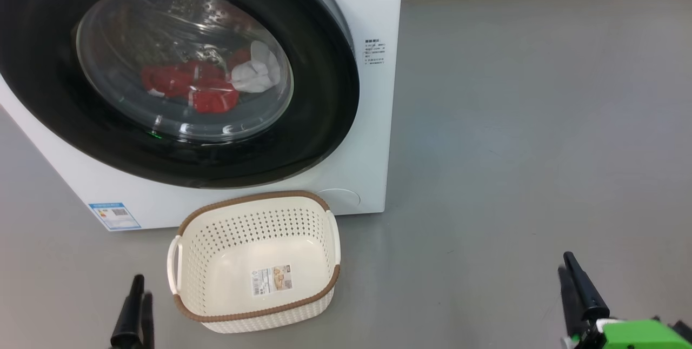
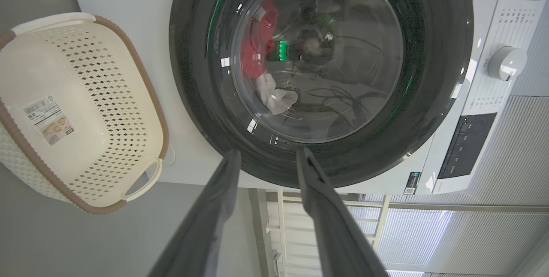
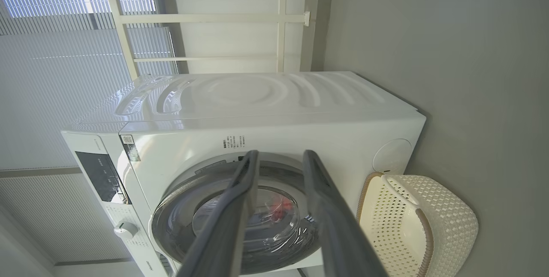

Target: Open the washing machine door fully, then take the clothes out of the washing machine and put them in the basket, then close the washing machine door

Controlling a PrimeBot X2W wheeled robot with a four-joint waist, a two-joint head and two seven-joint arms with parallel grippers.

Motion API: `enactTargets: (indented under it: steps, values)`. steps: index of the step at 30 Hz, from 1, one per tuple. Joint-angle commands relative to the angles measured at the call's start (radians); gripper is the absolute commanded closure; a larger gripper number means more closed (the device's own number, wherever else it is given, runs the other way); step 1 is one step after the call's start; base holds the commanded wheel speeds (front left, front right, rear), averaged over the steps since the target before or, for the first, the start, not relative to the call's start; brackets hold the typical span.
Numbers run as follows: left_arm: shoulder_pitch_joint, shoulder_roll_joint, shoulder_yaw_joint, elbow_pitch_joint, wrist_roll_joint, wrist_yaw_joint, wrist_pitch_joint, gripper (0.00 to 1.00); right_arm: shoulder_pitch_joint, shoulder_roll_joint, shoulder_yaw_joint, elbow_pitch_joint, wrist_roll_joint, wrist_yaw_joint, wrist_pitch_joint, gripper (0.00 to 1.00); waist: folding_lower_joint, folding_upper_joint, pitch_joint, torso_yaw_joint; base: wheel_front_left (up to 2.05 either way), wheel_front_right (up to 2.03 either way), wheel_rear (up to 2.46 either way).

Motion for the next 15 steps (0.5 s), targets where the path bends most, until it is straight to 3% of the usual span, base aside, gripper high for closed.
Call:
enactTargets:
  steps: [1, 7, 15]
  values:
    - [-0.007, 0.004, 0.001, -0.008, 0.001, 0.0, -0.001, 0.0, -0.006, -0.003, 0.001, -0.009, 0.0, 0.0, -0.001, 0.0, 0.0, -0.0001, 0.0, 0.0, 0.0, 0.0, 0.0]
    - [-0.003, 0.006, -0.006, -0.025, 0.011, 0.0, -0.019, 0.0, -0.008, -0.004, 0.018, -0.016, -0.01, 0.0, -0.017, 0.0, 0.0022, -0.0001, -0.001, 0.001, 0.0, 0.0, 0.0]
    - [0.004, 0.017, -0.02, -0.051, 0.05, -0.001, -0.046, 0.0, -0.014, -0.019, 0.05, -0.022, -0.051, 0.0, -0.045, 0.0, 0.0001, -0.0001, 0.003, 0.004, 0.0, 0.0, 0.0]
